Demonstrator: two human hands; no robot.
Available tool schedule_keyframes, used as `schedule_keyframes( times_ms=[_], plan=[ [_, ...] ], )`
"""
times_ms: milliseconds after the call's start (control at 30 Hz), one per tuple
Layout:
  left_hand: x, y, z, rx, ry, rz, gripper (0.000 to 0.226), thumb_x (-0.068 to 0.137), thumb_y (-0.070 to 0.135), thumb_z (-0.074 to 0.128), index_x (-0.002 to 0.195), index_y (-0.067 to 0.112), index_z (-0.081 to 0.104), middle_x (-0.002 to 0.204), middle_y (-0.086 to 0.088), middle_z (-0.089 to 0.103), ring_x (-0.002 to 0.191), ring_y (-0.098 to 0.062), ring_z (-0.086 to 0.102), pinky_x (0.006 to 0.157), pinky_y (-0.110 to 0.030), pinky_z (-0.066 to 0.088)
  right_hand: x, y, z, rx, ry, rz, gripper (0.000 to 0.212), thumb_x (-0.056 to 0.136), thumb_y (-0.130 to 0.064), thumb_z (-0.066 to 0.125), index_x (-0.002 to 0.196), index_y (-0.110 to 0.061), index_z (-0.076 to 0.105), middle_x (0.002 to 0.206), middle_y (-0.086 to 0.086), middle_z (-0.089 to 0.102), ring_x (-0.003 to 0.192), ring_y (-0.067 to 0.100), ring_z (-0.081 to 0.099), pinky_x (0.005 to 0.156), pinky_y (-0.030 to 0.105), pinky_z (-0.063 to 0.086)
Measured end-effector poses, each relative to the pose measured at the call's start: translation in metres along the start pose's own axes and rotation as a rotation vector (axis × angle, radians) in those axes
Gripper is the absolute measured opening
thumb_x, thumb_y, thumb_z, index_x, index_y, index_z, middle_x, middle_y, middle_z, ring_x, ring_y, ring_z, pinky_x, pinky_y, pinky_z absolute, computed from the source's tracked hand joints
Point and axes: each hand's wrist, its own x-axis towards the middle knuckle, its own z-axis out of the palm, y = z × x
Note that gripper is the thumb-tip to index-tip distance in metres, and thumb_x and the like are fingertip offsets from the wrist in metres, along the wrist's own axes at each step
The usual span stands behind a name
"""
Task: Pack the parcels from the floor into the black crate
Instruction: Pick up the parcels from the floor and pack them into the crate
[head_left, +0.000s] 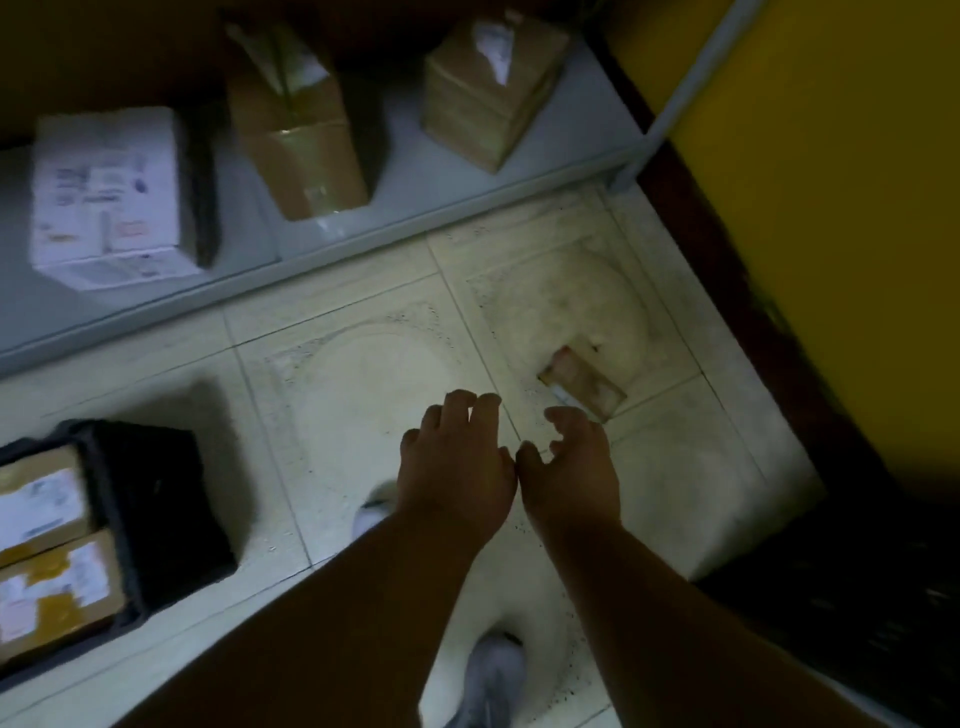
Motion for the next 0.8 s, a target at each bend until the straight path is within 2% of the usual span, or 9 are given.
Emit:
schedule_keyframes(
  times_ms=[133,333,433,533,600,667,700,733,800],
  plan=[
    [0.058,0.025,0.033,0.055,-0.116,0.104,0.053,0.094,0.037,0.048,0.143,0.025,0.032,0.144,-0.002,0.039,0.128,-0.021,0.042,0.1,-0.036,0.038,0.049,0.03,-0.008,0.043,0.049,0.147,0.045,0.091,-0.029,0.065,0.133,-0.027,0.05,0.134,-0.003,0.05,0.117,0.013,0.056,0.099,0.032,0.049],
    [0.148,0.036,0.084,0.039,-0.226,0.151,0.054,0.094,0.039,0.052,0.143,0.027,0.033,0.142,0.004,0.044,0.127,-0.013,0.045,0.102,-0.029,0.041,0.14,0.071,0.01,0.121,0.05,0.201,0.045,0.089,-0.029,0.069,0.13,-0.028,0.051,0.131,-0.007,0.051,0.11,0.008,0.055,0.098,0.029,0.049],
    [0.187,0.038,0.12,-0.071,-0.281,0.038,0.055,0.093,0.04,0.057,0.142,0.027,0.038,0.141,0.003,0.049,0.128,-0.015,0.048,0.102,-0.03,0.045,0.182,0.105,0.028,0.12,0.029,0.274,0.047,0.09,-0.032,0.067,0.133,-0.026,0.05,0.135,-0.003,0.049,0.12,0.013,0.054,0.102,0.034,0.049],
    [0.233,0.037,0.174,-0.132,-0.327,-0.067,0.055,0.092,0.037,0.06,0.142,0.026,0.038,0.142,0.001,0.049,0.126,-0.017,0.051,0.098,-0.028,0.046,0.236,0.154,0.045,0.135,-0.021,0.372,0.051,0.091,-0.033,0.067,0.137,-0.022,0.047,0.141,0.003,0.044,0.12,0.017,0.054,0.101,0.03,0.047],
    [0.261,0.039,0.214,-0.204,-0.332,-0.192,0.057,0.093,0.033,0.061,0.143,0.024,0.036,0.143,-0.002,0.048,0.126,-0.021,0.051,0.097,-0.032,0.047,0.268,0.19,0.057,0.142,-0.041,0.46,0.055,0.09,-0.034,0.068,0.138,-0.018,0.046,0.143,0.009,0.04,0.11,0.019,0.058,0.091,0.027,0.049],
    [0.292,0.038,0.254,-0.308,-0.307,-0.288,0.064,0.092,0.029,0.062,0.148,0.024,0.03,0.148,-0.005,0.042,0.13,-0.025,0.048,0.101,-0.037,0.045,0.302,0.226,0.071,0.186,-0.021,0.513,0.059,0.089,-0.033,0.07,0.138,-0.014,0.045,0.14,0.014,0.044,0.092,0.017,0.06,0.07,0.02,0.051],
    [0.306,0.038,0.271,-0.363,-0.312,-0.322,0.069,0.092,0.03,0.062,0.15,0.024,0.025,0.151,-0.006,0.038,0.132,-0.027,0.045,0.102,-0.039,0.043,0.318,0.243,0.078,0.234,-0.025,0.54,0.061,0.089,-0.031,0.07,0.14,-0.011,0.042,0.136,0.013,0.047,0.085,0.013,0.057,0.059,0.014,0.046],
    [0.319,0.038,0.289,-0.403,-0.335,-0.342,0.074,0.091,0.033,0.063,0.152,0.024,0.021,0.153,-0.007,0.034,0.135,-0.029,0.042,0.103,-0.041,0.042,0.332,0.257,0.084,0.295,-0.039,0.567,0.064,0.09,-0.028,0.069,0.143,-0.01,0.037,0.133,0.012,0.048,0.086,0.012,0.056,0.057,0.012,0.042],
    [0.337,0.038,0.314,-0.439,-0.431,-0.365,0.08,0.092,0.044,0.059,0.155,0.027,0.011,0.157,-0.007,0.028,0.14,-0.032,0.034,0.107,-0.045,0.036,0.353,0.275,0.093,0.43,-0.115,0.612,0.062,0.092,-0.021,0.067,0.144,-0.007,0.036,0.134,0.011,0.052,0.102,0.021,0.059,0.068,0.019,0.045]
  ],
)
